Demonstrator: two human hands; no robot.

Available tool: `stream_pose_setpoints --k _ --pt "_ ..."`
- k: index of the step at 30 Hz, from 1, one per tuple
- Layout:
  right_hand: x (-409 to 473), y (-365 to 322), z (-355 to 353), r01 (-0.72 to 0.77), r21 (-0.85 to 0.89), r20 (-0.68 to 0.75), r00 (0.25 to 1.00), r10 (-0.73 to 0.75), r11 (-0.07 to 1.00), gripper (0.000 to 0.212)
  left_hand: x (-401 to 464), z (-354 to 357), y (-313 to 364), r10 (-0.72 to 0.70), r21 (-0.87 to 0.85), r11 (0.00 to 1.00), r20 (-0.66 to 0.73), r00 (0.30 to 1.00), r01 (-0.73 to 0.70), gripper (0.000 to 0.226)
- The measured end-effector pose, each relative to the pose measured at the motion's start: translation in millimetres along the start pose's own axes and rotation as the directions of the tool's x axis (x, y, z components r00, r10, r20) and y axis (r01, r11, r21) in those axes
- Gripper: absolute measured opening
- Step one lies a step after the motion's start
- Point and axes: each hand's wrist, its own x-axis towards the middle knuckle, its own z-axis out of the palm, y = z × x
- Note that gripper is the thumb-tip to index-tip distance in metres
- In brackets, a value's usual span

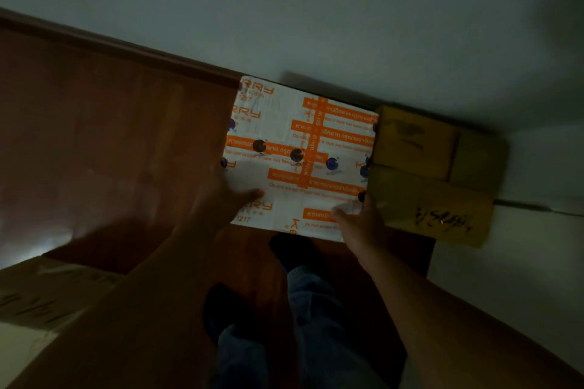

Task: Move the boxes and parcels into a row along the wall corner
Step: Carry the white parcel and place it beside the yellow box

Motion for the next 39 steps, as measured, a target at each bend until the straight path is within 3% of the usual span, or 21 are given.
stream_pose_setpoints --k 4,7,9,11,13,15,20,27,39 --pt "8.4 8.7 8.8 0.074 -0.158 -0.047 0.995 -0.082 0.985 0.058 -7.6 8.9 0.7 0.111 0.232 0.967 -0.029 0.993 -0.102 0.121" --pt "0.8 12.4 17.5 0.163 -0.297 -0.040 0.982 -0.183 0.941 0.088 -16.4 10.9 -8.1 0.285 0.457 0.847 0.036 0.958 -0.269 0.132" --pt "-7.1 14.2 22.3 0.309 -0.492 0.041 0.942 -0.333 0.814 0.117 -20.5 11.2 -16.1 0.391 0.601 0.698 0.135 0.910 -0.389 0.140" --pt "-10.6 19.6 26.0 0.477 -0.652 0.208 0.860 -0.466 0.590 0.136 -24.8 13.6 -18.1 0.402 0.735 0.533 0.215 0.890 -0.418 0.137" --pt "-8.2 26.7 26.4 0.538 -0.717 0.319 0.819 -0.477 0.444 0.142 -29.1 17.3 -14.4 0.419 0.807 0.408 0.249 0.873 -0.426 0.130" --pt "-5.5 32.1 25.5 0.523 -0.762 0.325 0.819 -0.472 0.382 0.138 -29.0 19.1 -14.6 0.416 0.842 0.330 0.276 0.867 -0.426 0.131" --pt "5.0 33.6 20.3 0.538 -0.765 0.314 0.791 -0.526 0.354 0.121 -19.7 22.1 -22.4 0.385 0.856 0.324 0.270 0.883 -0.403 0.131" --pt "24.2 9.5 14.3 0.547 -0.731 0.347 0.813 -0.467 0.408 0.124 4.9 18.3 5.3 0.397 0.843 0.330 0.284 0.873 -0.424 0.118" --pt "24.9 2.2 11.1 0.536 -0.727 0.363 0.830 -0.423 0.429 0.121 8.5 18.4 7.8 0.336 0.807 0.420 0.286 0.897 -0.414 0.124"
